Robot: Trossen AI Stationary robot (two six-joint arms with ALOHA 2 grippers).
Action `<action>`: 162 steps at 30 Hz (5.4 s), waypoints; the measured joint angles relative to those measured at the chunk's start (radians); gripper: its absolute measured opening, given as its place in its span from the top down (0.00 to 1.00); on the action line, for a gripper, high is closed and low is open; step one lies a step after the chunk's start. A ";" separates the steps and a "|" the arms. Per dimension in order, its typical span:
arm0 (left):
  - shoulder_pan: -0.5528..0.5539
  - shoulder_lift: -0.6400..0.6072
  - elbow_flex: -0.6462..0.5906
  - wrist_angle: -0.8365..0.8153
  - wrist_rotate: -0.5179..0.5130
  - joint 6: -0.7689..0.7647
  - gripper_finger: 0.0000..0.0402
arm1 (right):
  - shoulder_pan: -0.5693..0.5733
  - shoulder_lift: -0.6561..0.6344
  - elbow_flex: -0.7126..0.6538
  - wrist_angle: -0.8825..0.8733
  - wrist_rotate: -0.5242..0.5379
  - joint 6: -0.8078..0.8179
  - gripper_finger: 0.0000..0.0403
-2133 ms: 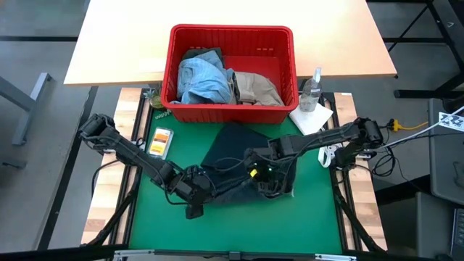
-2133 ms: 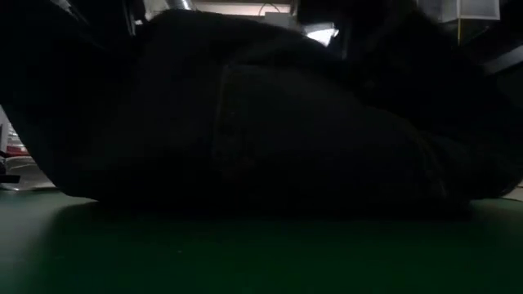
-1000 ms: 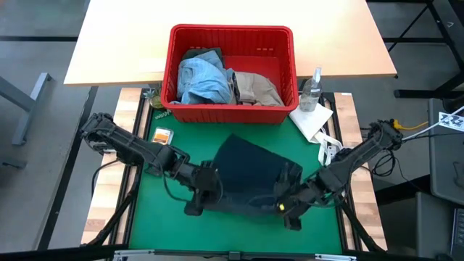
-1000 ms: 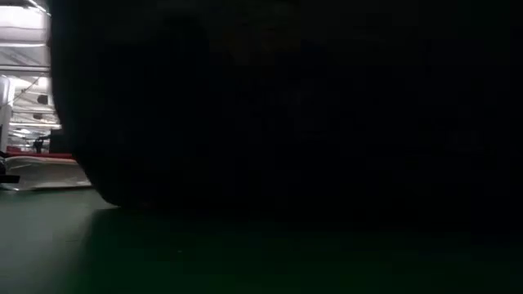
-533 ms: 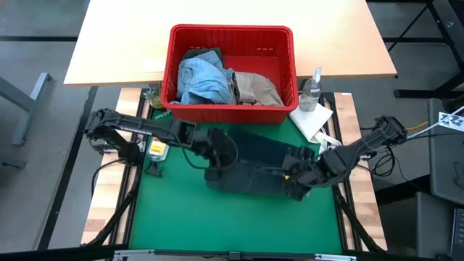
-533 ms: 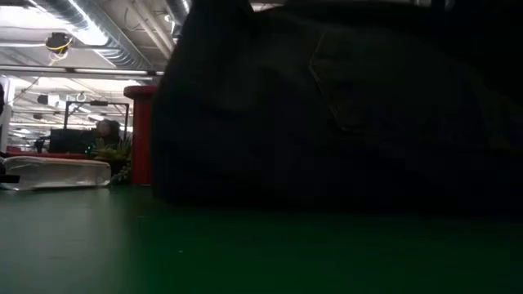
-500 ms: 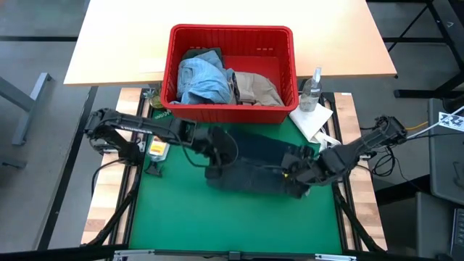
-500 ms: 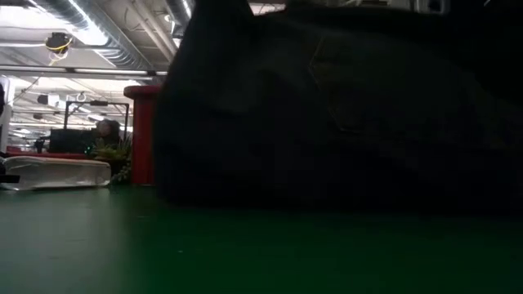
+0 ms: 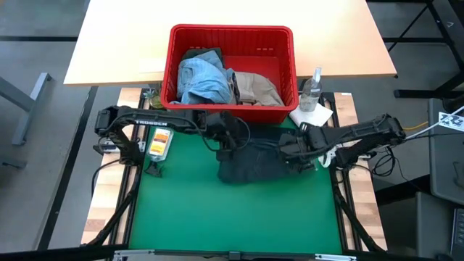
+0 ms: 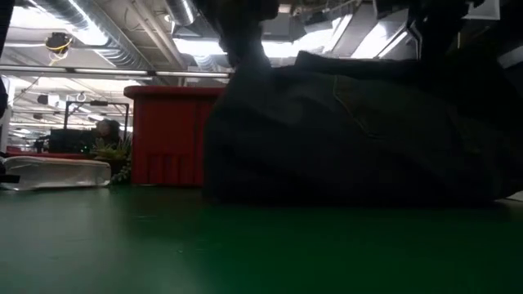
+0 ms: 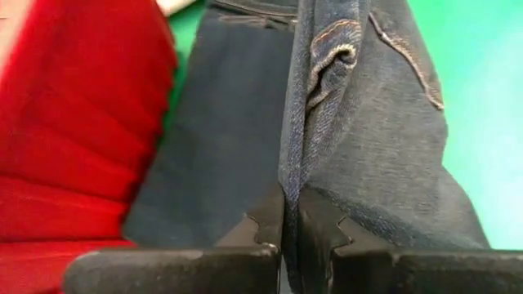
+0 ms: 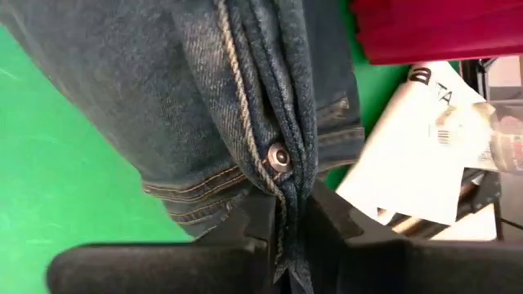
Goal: Fold laundry
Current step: Fold the dark blue jeans
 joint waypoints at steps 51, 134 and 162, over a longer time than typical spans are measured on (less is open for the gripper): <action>0.065 0.145 -0.002 0.130 -0.304 0.172 0.57 | -0.380 -0.001 -0.266 0.322 0.156 -0.555 0.60; -0.358 0.145 -0.133 -0.253 0.185 -0.145 0.53 | 0.102 -0.012 -0.385 0.830 -0.258 -0.506 0.50; -0.191 0.145 0.026 -0.186 -0.120 0.085 0.60 | 0.165 -0.014 -0.201 0.397 0.006 -0.500 0.50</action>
